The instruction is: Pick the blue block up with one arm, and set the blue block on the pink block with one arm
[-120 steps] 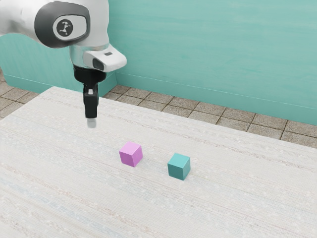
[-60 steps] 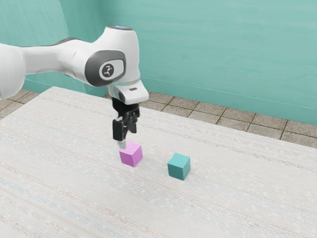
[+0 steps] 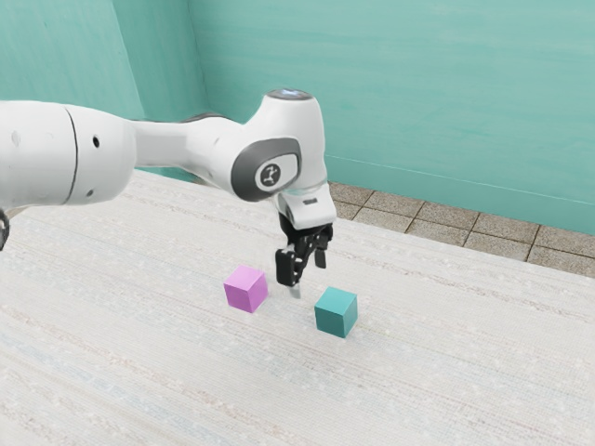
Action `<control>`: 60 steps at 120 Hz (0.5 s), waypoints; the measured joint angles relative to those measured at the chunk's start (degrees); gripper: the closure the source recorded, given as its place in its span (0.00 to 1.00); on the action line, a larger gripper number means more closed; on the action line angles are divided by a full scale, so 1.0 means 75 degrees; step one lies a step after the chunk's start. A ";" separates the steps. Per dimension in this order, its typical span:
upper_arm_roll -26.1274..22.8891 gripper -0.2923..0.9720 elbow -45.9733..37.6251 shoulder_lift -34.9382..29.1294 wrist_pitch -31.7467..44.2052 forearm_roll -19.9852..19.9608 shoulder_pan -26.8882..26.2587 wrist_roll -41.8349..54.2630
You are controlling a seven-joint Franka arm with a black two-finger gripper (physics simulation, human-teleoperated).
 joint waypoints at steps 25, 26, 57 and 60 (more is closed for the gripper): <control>0.0045 0.23 0.0801 0.0891 0.0129 0.0131 0.0041 -0.0065; 0.0044 0.23 0.0839 0.0934 0.0132 0.0134 0.0040 -0.0068; 0.0161 0.23 0.1472 0.1705 0.0182 0.0173 0.0110 -0.0118; 0.0172 0.23 0.1530 0.1769 0.0185 0.0173 0.0112 -0.0121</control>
